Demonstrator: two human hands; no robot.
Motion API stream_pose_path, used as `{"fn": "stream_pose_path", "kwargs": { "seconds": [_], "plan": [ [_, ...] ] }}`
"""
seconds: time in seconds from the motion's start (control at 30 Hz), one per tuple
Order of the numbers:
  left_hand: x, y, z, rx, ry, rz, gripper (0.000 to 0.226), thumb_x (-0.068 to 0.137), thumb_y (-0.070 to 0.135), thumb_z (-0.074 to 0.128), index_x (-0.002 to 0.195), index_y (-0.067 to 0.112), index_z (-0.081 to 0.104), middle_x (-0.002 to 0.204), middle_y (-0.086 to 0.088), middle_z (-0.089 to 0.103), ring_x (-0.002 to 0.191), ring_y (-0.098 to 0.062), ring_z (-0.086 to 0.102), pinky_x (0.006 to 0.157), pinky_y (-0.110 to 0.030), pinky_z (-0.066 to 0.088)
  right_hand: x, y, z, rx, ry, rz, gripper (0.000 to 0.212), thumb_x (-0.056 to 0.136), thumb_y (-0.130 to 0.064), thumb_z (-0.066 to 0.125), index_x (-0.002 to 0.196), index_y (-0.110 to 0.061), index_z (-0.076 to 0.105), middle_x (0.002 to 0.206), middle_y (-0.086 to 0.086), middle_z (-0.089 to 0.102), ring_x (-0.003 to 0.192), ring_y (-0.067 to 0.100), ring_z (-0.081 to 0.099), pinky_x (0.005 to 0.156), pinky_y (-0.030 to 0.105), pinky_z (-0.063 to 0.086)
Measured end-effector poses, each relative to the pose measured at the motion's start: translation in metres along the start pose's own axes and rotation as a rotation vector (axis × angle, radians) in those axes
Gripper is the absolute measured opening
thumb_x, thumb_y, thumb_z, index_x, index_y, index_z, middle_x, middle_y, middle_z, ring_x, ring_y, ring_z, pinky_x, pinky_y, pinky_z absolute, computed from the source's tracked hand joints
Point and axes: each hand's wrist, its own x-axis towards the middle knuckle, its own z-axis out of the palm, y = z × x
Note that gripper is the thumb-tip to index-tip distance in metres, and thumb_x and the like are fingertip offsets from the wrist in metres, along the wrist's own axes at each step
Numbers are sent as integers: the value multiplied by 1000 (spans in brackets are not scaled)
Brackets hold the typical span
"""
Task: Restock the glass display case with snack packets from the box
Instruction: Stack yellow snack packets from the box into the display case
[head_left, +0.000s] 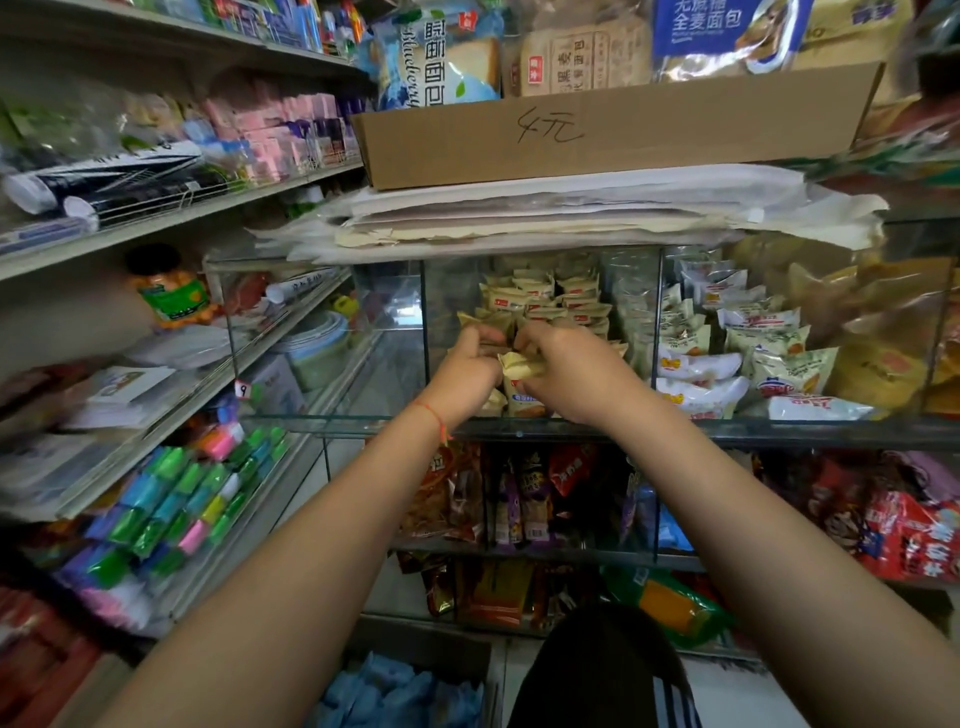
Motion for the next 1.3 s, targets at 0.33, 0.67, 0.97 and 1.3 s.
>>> {"fn": "stream_pose_path", "kwargs": {
  "seconds": [0.33,0.67,0.97,1.3],
  "plan": [
    [1,10,9,-3,-60,-5,48,81,-14,40,121,14,44,105,-2,58,90,-7,52,65,-20,41,13,6,14,-36,-8,28,26,81,-20,72,102,-16,59,107,10,59,98,29,58,69,27,37],
    [11,7,26,93,-38,17,44,83,-9,47,122,10,49,115,-7,55,112,-21,53,87,-24,43,12,10,28,-43,-117,36,48,72,-16,78,118,-15,63,112,11,62,101,30,60,78,30,46],
    [9,-19,-1,1098,-201,153,43,99,24,37,137,10,50,156,-9,29,140,-28,31,113,-35,28,12,11,12,-13,-202,106,11,81,-23,75,90,-17,77,93,2,72,91,19,64,77,27,50],
    [-62,-47,-60,634,547,467,24,84,22,45,76,13,66,79,-4,62,73,-23,57,57,-35,46,-13,-61,37,48,231,-158,25,91,-31,50,82,-14,66,83,2,60,77,22,57,60,32,45]
  ]
}}
